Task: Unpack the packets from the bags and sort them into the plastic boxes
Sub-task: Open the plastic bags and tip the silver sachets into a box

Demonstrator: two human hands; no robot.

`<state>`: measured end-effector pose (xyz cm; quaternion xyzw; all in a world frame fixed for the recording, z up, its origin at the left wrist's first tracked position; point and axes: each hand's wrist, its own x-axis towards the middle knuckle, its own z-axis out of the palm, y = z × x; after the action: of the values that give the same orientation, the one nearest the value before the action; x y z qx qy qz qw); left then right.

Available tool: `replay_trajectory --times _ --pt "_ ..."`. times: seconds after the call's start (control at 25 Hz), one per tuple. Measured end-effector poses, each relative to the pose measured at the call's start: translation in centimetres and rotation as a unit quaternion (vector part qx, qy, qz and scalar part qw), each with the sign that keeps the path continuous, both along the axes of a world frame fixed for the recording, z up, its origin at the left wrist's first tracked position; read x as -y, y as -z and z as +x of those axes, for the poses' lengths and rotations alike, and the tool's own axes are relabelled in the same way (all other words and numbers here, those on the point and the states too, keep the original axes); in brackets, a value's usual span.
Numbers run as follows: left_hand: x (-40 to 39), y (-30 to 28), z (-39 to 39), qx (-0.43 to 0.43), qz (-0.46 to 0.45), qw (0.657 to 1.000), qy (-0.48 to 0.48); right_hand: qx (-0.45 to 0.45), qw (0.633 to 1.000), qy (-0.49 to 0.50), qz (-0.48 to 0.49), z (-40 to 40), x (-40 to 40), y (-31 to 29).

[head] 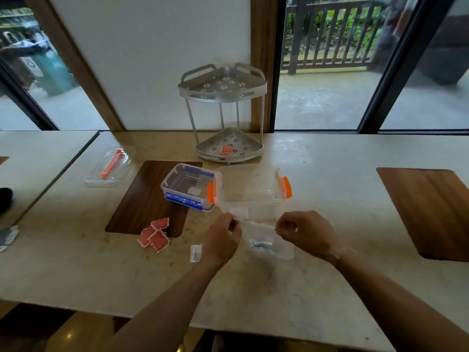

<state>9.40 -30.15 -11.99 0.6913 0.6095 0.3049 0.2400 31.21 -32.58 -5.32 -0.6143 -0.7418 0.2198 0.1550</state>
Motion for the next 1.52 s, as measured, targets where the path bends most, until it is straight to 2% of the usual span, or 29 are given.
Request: replay_trajectory --times 0.12,0.32,0.48,0.56,0.64,0.72,0.84,0.96,1.04,1.24,1.52 --pt "-0.5 0.8 0.4 -0.002 -0.038 0.999 0.007 0.019 0.999 0.011 -0.036 -0.9 0.8 1.3" --pt "-2.7 0.9 1.1 0.005 -0.107 0.993 0.053 0.030 0.998 0.032 -0.039 -1.8 0.7 2.4" --pt "-2.6 -1.0 1.5 0.064 -0.145 0.987 -0.034 0.015 0.997 0.078 0.010 -2.2 0.3 2.4" --pt "-2.4 -2.5 1.9 0.128 -0.256 0.957 -0.039 0.026 0.993 0.099 0.050 -2.5 0.2 2.6" --pt "-2.2 -4.1 2.5 0.166 -0.382 0.909 0.004 0.041 0.991 0.098 0.086 -3.1 0.1 2.8" --pt "-2.3 -5.1 3.1 0.174 -0.434 0.883 0.032 0.057 0.989 0.080 0.113 -3.6 0.0 2.9" --pt "-2.7 -5.5 3.6 0.190 -0.439 0.878 0.021 0.043 0.991 0.054 0.116 -3.6 -0.3 2.7" --pt "-3.4 -6.1 3.5 0.175 -0.456 0.872 0.014 0.011 0.999 0.048 0.023 -3.1 -0.7 2.1" --pt "-4.0 -6.6 3.0 0.136 -0.452 0.880 0.052 -0.037 0.997 0.068 -0.026 -2.8 -1.2 1.6" --pt "-4.7 -7.3 2.3 0.040 -0.411 0.893 0.179 -0.128 0.981 0.123 -0.076 -3.7 -2.8 0.8" --pt "-6.2 -7.5 2.4 -0.006 -0.381 0.891 0.248 -0.271 0.914 0.183 -0.241 -4.1 -3.8 -0.5"
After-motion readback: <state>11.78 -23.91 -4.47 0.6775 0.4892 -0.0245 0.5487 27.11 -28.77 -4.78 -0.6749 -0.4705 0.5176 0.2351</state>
